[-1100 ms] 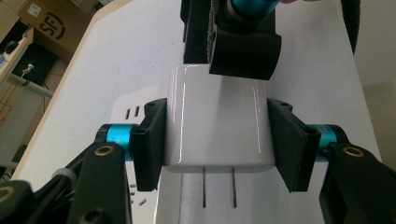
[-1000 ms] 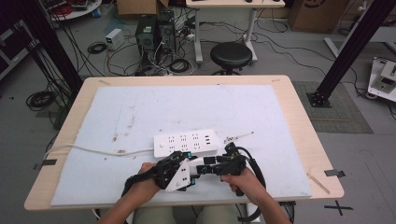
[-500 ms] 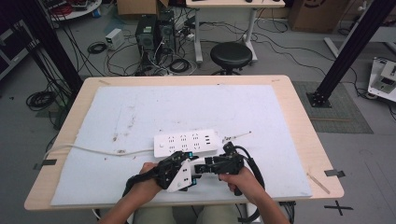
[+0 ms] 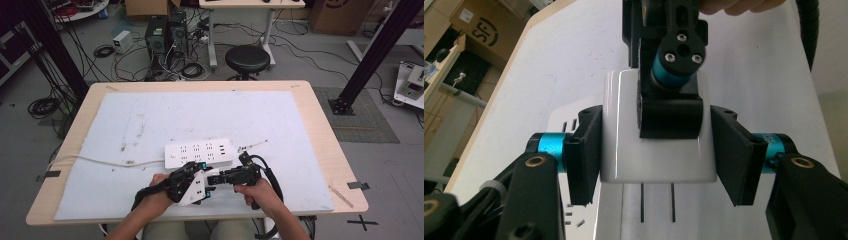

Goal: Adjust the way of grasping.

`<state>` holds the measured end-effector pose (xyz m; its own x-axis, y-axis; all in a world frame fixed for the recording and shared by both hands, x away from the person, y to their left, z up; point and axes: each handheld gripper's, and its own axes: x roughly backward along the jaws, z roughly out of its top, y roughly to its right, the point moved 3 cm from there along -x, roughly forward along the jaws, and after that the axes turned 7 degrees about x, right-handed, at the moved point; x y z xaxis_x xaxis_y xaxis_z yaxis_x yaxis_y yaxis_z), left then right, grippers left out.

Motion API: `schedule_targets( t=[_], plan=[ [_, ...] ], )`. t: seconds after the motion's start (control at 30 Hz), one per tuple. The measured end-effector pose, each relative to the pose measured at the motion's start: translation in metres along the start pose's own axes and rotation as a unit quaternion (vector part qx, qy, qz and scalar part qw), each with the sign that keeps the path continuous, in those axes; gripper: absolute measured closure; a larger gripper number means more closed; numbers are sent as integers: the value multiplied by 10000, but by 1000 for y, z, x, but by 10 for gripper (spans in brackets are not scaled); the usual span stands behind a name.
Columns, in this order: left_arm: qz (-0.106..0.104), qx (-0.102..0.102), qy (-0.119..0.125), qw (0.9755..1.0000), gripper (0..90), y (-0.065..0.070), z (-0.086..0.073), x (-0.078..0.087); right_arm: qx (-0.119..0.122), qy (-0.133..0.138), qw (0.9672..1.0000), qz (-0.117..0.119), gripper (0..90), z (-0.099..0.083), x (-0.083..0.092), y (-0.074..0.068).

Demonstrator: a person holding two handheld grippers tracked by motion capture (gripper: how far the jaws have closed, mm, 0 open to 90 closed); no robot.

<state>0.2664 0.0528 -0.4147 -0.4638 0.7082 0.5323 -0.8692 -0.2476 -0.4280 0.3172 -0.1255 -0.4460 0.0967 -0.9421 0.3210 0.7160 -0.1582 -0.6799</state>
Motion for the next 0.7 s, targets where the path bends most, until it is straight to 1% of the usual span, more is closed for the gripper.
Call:
schedule_targets(
  t=[0.03,0.07,0.13,0.17,0.2,0.23,0.27,0.3,0.33,0.37,0.4,0.43,0.47,0.53,0.57,0.6,0.63,0.7],
  plan=[
    [13,-22,4,10000,425,-1,0,0,-32,23,10000,21,613,0,0,0],
    [10,25,-6,10000,423,0,0,0,-25,38,10000,37,619,0,0,0],
    [-17,34,-27,10000,419,-1,0,-1,-26,27,10000,8,624,1,0,0],
    [-109,194,-9,9998,419,-2,-1,-1,49,51,10000,22,628,0,0,0],
    [-145,258,3,9996,413,-3,-1,-1,29,20,10000,-38,633,0,0,0],
    [-128,316,31,9994,403,-4,-1,0,45,33,10000,-76,634,0,1,0],
    [-110,420,35,9991,359,-5,-2,1,42,15,9999,-128,635,0,3,0],
    [-129,540,30,9985,311,-7,-3,2,50,36,9998,-167,635,0,5,1],
    [-157,656,54,9977,290,-9,-5,3,60,71,9997,-226,635,1,7,2],
    [-172,712,69,9973,284,-11,-7,4,73,92,9996,-266,635,1,9,2],
    [-196,812,97,9965,280,-11,-9,6,92,114,9994,-307,635,1,12,3],
    [-213,917,124,9955,273,-13,-11,8,53,136,9993,-344,635,2,14,3],
    [-227,1045,147,9942,262,-14,-14,9,81,156,9991,-396,635,2,16,4],
    [-268,1331,214,9905,250,-18,-20,13,104,199,9988,-444,635,2,19,4],
    [-251,1432,226,9891,249,-20,-24,15,136,230,9984,-503,635,2,20,4],
    [-250,1568,274,9869,249,-22,-27,18,191,265,9980,-548,635,2,21,5],
    [-294,1726,332,9840,249,-24,-31,21,212,272,9977,-591,635,2,22,4],
    [-322,2060,486,9768,250,-28,-38,27,339,234,9965,-734,635,2,24,3]
  ],
)
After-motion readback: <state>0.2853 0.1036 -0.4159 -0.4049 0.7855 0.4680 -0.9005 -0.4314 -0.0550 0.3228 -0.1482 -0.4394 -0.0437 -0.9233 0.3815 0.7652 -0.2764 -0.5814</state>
